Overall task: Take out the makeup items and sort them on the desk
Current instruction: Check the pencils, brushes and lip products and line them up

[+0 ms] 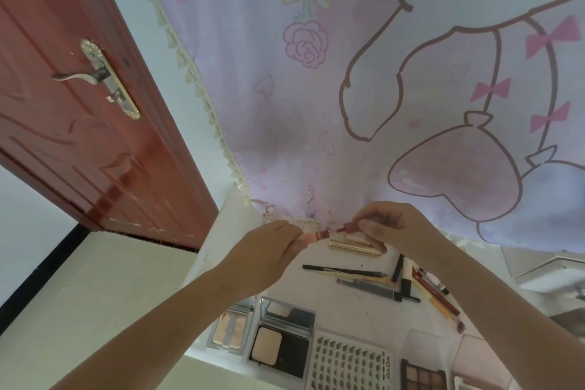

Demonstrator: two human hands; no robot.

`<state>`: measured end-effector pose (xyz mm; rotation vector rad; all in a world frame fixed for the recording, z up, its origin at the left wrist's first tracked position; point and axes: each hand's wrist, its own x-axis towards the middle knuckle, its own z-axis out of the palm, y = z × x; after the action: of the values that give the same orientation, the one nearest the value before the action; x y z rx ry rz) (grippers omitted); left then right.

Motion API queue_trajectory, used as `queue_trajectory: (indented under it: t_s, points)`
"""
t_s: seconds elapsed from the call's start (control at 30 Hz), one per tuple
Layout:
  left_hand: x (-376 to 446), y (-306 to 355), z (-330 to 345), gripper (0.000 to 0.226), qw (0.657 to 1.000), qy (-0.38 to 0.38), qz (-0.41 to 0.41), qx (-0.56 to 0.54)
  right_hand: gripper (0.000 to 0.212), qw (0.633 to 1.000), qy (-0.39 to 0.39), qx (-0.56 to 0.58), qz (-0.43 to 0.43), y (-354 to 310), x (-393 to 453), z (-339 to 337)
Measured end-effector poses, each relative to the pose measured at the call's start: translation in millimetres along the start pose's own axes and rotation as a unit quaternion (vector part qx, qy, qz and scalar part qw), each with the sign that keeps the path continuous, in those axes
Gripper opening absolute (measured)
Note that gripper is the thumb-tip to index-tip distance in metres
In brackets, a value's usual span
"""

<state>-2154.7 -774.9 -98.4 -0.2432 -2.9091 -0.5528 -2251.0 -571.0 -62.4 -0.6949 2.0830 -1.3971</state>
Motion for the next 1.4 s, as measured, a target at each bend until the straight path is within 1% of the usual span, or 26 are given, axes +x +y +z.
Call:
queue_trajectory:
  t_s: [0.07, 0.17, 0.27, 0.37, 0.53, 0.6, 0.63, 0.67, 0.7, 0.77, 0.83, 0.9, 0.97, 1.03, 1.17, 1.3, 1.4]
  points:
    - [-2, -3, 3, 0.082, 1.0, -0.014, -0.011, -0.009, 0.018, 1.0, -0.006, -0.001, 0.006, 0, 2, 2]
    - [-3, -4, 5, 0.092, 0.999, -0.006, -0.012, -0.034, 0.016, 1.0, -0.003, 0.0, 0.008, 1, 5, 6]
    - [-4, -5, 5, 0.092, 0.999, -0.021, -0.017, -0.039, 0.013, 1.0, -0.011, 0.007, 0.019, 6, 10, 13]
    - [-5, -8, 11, 0.08, 0.998, -0.036, -0.033, -0.043, 0.013, 0.999, -0.026, 0.007, 0.034, 13, 18, 20]
    - [-9, -19, 27, 0.08, 0.995, -0.057, -0.058, -0.06, 0.013, 0.997, -0.048, -0.001, 0.064, 30, 36, 31]
    - [-8, -26, 35, 0.07, 0.992, -0.072, -0.082, -0.066, 0.011, 0.995, -0.056, -0.022, 0.074, 39, 43, 34]
    - [-7, -32, 41, 0.063, 0.991, -0.07, -0.099, -0.062, 0.008, 0.994, -0.056, -0.045, 0.079, 46, 46, 34]
    - [-5, -38, 46, 0.058, 0.989, -0.066, -0.125, -0.048, 0.01, 0.993, -0.051, -0.071, 0.085, 55, 48, 32]
    - [-2, -46, 51, 0.056, 0.985, -0.067, -0.158, -0.022, 0.013, 0.991, -0.038, -0.085, 0.094, 64, 49, 31]
    - [9, -65, 62, 0.045, 0.964, -0.094, -0.25, 0.016, 0.011, 0.988, -0.003, -0.075, 0.137, 79, 49, 26]
    - [21, -84, 76, 0.037, 0.938, -0.12, -0.326, 0.012, 0.014, 0.982, 0.007, -0.063, 0.176, 90, 44, 22]
    - [30, -95, 89, 0.041, 0.915, -0.131, -0.381, -0.004, 0.018, 0.977, -0.007, -0.09, 0.191, 100, 34, 18]
    - [34, -100, 102, 0.045, 0.896, -0.134, -0.422, -0.01, 0.024, 0.975, -0.018, -0.12, 0.188, 107, 22, 17]
    - [34, -101, 112, 0.047, 0.887, -0.145, -0.438, 0.008, 0.028, 0.972, -0.018, -0.137, 0.191, 113, 11, 15]
    - [33, -97, 121, 0.039, 0.886, -0.174, -0.427, 0.043, 0.02, 0.961, -0.025, -0.144, 0.233, 129, -4, 10]
    - [33, -93, 127, 0.034, 0.869, -0.203, -0.451, 0.023, 0.021, 0.953, -0.023, -0.15, 0.263, 143, -12, 8]
    - [33, -90, 129, 0.026, 0.862, -0.221, -0.456, 0.015, 0.024, 0.943, -0.041, -0.209, 0.254, 145, -7, 12]
